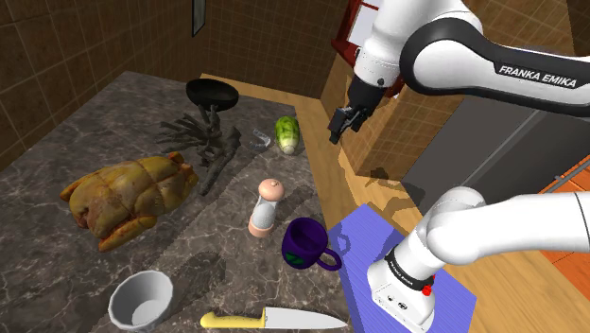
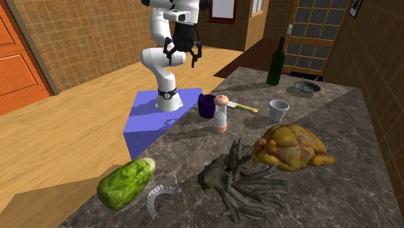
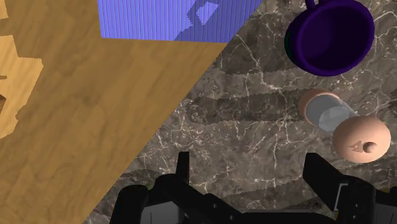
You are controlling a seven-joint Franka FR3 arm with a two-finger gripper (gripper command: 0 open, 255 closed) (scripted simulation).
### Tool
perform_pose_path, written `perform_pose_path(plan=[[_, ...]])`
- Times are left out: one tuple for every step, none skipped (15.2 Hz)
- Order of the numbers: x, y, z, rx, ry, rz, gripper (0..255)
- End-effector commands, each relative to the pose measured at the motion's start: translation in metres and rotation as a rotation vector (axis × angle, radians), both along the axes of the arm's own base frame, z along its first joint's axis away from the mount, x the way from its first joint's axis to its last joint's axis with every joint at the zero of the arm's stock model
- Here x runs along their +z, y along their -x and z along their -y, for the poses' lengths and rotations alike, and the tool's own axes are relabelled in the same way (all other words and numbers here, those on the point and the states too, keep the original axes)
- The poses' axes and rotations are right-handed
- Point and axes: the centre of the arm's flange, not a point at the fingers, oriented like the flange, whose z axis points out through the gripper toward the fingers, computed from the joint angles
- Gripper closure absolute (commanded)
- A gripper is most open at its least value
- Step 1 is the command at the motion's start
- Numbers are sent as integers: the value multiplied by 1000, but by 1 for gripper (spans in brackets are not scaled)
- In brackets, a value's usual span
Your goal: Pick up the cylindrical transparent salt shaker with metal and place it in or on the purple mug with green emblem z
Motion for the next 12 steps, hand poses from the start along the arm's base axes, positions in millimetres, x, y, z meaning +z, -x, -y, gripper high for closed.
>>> perform_pose_path(plan=[[-15,-1,-26,8,12,11,0],[-22,-1,-38,13,18,16,0],[-29,-2,-49,17,25,21,0],[-37,-2,-61,21,31,25,0],[-45,-3,-73,26,38,30,0],[-52,-4,-85,30,44,35,0],[-60,-4,-96,35,50,40,0],[-68,-5,-108,39,57,45,0],[-76,-5,-120,44,63,49,0],[-84,-6,-131,48,69,54,0],[-92,-7,-142,53,76,59,0],[-100,-7,-154,57,82,64,0]])
